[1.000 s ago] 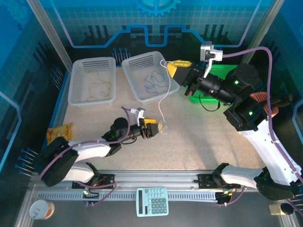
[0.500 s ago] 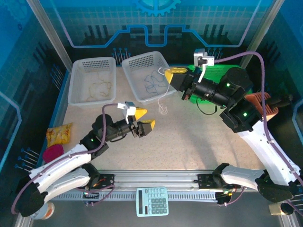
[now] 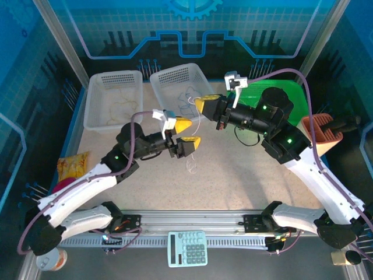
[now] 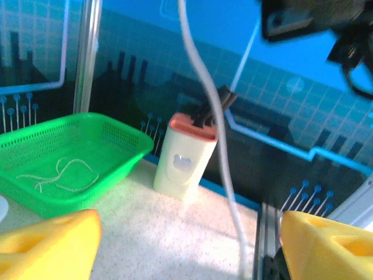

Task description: Untangle the cables

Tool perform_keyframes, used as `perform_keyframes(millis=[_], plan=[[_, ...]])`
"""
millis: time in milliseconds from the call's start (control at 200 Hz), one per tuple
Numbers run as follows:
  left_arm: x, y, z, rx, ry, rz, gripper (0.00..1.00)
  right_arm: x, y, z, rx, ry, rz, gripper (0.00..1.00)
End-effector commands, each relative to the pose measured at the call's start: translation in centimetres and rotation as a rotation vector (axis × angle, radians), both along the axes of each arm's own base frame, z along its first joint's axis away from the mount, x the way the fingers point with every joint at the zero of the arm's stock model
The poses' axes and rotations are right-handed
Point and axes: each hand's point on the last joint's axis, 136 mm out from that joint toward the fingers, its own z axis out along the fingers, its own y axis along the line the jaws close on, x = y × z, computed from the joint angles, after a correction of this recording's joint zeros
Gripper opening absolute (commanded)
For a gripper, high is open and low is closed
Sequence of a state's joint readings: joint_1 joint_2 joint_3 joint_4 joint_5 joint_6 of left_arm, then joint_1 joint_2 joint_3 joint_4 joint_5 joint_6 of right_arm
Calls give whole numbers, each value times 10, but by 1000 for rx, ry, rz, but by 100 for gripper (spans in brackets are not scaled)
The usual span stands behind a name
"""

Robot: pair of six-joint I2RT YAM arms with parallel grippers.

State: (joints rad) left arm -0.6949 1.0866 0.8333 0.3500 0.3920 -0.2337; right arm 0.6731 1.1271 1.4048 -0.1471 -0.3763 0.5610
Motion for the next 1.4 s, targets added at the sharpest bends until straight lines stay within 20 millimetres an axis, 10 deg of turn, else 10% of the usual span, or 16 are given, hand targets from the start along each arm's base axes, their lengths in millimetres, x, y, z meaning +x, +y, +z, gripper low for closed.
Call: perform_keyframes(millis=[0,205,870,1396], plan=[[-4,-10,12,-38,-38,-68,66,-8,3,26,42,-52,27,0],[-1,-22,-2,-78,7,-109,39,-9,0,51,69,-103,14,0],[18,-39,-48,-109,116,-118,27,-27,-29,128,234,-261,-51,0],[20,-63,-102,-105,260,-175,12,-23,-35,138,232,-295,-92,0]])
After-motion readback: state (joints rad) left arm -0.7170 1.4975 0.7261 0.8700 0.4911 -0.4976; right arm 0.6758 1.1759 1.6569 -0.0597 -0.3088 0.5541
